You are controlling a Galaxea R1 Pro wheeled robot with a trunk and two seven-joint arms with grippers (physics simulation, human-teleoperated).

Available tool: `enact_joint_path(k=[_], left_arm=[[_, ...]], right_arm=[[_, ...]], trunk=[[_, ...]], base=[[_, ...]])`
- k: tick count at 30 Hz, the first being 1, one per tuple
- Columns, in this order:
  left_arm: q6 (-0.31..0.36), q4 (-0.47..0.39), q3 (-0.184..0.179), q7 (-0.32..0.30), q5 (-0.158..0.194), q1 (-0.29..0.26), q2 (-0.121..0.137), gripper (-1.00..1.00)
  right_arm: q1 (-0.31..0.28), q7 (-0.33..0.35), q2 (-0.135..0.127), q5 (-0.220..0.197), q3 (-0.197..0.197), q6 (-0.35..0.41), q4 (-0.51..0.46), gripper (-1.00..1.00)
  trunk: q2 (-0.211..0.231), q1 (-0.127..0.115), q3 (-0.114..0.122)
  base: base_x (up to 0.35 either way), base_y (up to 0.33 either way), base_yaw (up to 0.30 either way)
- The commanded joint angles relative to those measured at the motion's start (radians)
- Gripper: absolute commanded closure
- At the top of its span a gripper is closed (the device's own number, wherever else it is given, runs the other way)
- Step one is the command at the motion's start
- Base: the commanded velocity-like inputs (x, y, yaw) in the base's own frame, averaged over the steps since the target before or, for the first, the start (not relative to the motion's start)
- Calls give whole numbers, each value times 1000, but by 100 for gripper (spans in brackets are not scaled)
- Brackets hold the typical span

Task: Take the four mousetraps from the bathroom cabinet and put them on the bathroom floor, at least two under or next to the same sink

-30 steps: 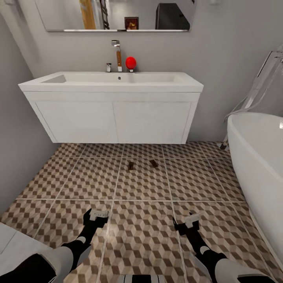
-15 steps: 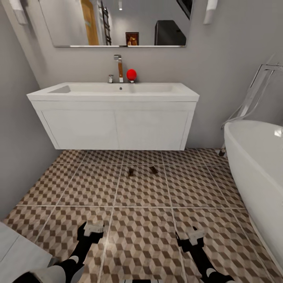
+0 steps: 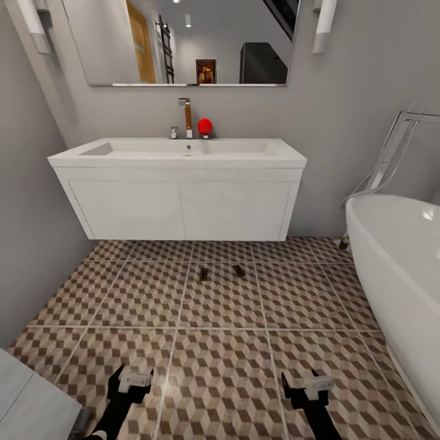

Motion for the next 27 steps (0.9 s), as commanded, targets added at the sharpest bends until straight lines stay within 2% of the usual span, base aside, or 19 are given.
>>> enact_joint_path(k=[1, 27], left_arm=[[-8, 3, -9, 9, -2, 6, 2, -100], [-7, 2, -9, 13, -2, 22, 4, -100]], right_arm=[[1, -6, -1, 4, 4, -3, 1, -100], [11, -11, 10, 1, 4, 4, 0, -100]], trunk=[[7, -4, 2], [189, -104, 84]], base=[[0, 0, 0], [0, 0, 0]])
